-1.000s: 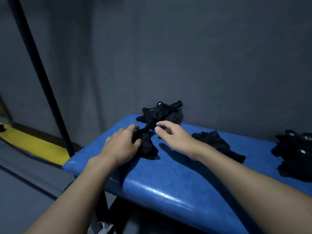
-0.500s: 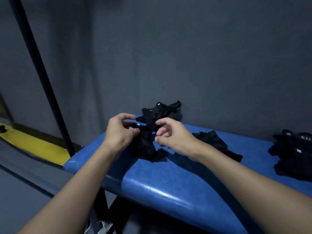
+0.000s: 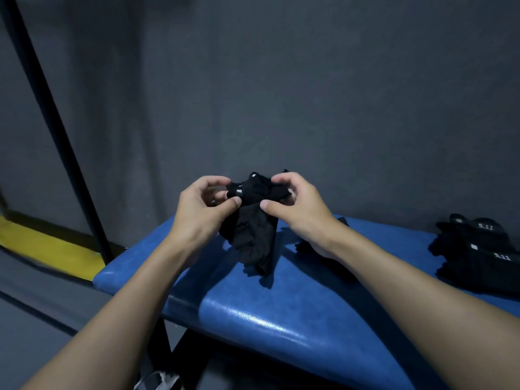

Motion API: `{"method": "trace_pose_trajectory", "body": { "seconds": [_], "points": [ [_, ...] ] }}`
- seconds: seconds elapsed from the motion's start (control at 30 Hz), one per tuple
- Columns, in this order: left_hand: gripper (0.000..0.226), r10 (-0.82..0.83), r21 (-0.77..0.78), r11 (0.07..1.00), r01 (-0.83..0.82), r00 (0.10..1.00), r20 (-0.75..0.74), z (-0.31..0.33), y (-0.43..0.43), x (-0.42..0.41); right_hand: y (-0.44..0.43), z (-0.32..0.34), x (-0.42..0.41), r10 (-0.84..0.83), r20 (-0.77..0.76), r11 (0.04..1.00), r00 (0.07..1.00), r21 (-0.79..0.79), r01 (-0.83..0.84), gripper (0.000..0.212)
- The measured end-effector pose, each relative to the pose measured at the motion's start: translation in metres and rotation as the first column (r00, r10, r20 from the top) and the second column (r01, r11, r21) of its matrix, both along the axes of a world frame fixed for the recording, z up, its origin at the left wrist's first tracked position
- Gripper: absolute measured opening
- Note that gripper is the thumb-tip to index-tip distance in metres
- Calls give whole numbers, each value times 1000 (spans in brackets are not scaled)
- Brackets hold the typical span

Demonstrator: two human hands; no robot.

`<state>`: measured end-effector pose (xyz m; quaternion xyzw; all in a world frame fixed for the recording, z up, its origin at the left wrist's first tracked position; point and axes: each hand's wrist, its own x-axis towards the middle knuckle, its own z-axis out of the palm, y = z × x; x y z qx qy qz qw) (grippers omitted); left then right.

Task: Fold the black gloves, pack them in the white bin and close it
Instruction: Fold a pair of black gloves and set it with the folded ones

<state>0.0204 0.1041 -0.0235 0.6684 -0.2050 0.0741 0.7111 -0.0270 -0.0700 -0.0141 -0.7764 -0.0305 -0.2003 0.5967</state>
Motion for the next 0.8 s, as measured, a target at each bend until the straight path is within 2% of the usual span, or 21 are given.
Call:
{"method": "trace_pose_trajectory", "body": {
  "seconds": [0.07, 0.2, 0.3, 0.37, 0.63, 0.8],
  "points": [
    [24, 3, -5, 1000, -3, 1000, 17, 2, -4, -2, -1, 3, -2, 15, -14, 998, 1000, 58, -14, 44],
    [26, -24, 3, 1000, 24, 999, 46, 6, -11, -7, -4, 8, -9, 27, -65, 991, 998, 129, -18, 37],
    [28, -88, -41, 995, 89, 996, 13, 9, -17, -10, -11, 8, -10, -10, -50, 996, 999, 86, 14, 37],
    [30, -65, -43, 997, 66, 997, 33, 10, -20, -10, -16, 10, -12, -32, -33, 997, 999, 63, 34, 47],
    [26, -3, -73, 997, 8, 998, 67, 11, -31, -10, -33, 16, -26, 49, -96, 990, 994, 133, -36, 65],
    [24, 12, -112, 994, -4, 998, 67, 12, -33, -10, -40, 15, -28, -8, -140, 999, 990, 32, 12, 70]
  ]
}}
